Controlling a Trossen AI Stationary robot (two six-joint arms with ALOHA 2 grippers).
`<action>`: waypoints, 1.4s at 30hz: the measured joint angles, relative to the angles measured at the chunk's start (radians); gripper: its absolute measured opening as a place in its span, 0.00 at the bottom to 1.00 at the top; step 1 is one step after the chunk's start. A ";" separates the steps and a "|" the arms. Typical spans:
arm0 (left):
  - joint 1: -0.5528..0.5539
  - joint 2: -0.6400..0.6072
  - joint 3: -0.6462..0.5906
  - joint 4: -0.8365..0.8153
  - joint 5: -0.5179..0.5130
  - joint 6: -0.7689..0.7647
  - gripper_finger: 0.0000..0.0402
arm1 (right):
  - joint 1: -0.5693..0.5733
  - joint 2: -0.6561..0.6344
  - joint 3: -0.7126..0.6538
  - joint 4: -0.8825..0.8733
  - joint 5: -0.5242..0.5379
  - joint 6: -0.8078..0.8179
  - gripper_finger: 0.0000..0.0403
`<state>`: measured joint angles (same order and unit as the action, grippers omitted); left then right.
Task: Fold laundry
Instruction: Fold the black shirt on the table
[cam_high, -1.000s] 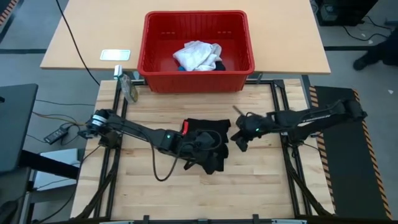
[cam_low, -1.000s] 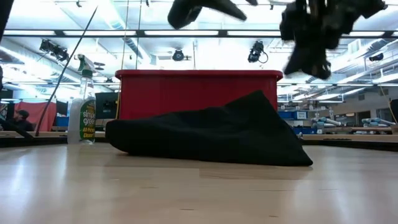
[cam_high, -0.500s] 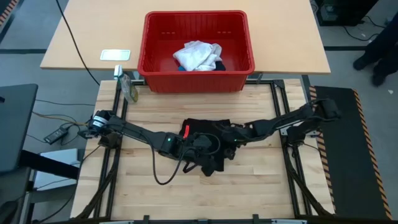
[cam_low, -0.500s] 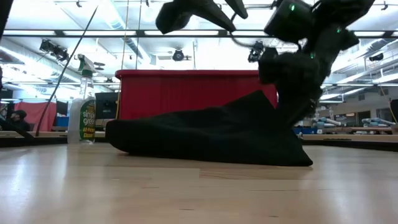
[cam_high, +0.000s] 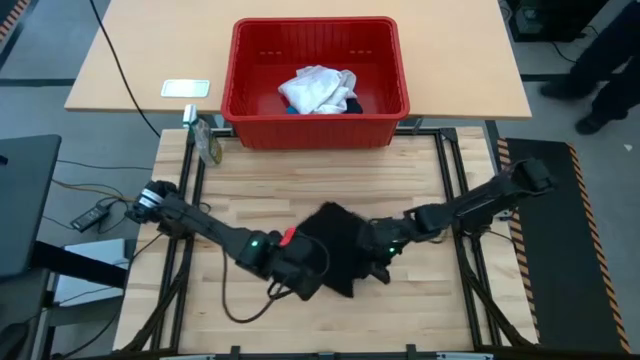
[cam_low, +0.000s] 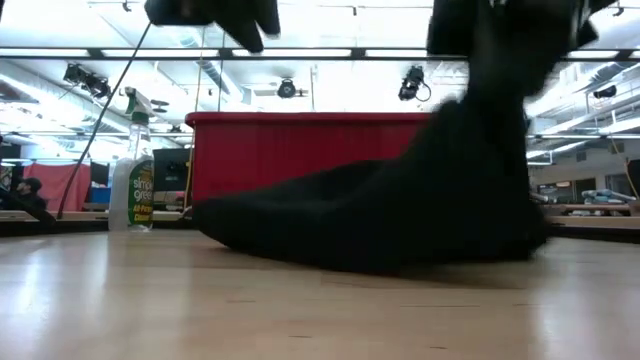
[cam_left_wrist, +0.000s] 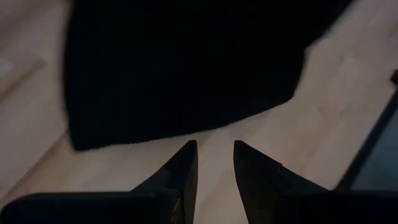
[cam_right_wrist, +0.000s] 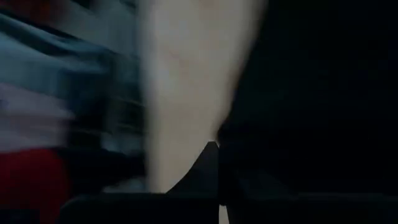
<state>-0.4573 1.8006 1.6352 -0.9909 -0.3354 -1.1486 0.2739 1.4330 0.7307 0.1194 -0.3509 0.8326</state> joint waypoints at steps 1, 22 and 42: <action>-0.009 -0.012 0.000 0.003 -0.004 -0.016 0.26 | 0.011 -0.021 0.001 0.074 0.004 0.025 0.02; -0.133 -0.169 0.001 0.065 -0.370 -0.096 0.26 | -0.061 0.152 0.525 -0.177 0.329 -0.135 0.02; -0.055 -0.152 0.000 0.180 -0.376 0.024 0.26 | -0.061 0.137 0.525 -0.119 0.496 0.063 0.03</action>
<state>-0.5121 1.6489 1.6356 -0.8112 -0.7116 -1.1248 0.2127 1.5695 1.2555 0.0003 0.1453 0.8957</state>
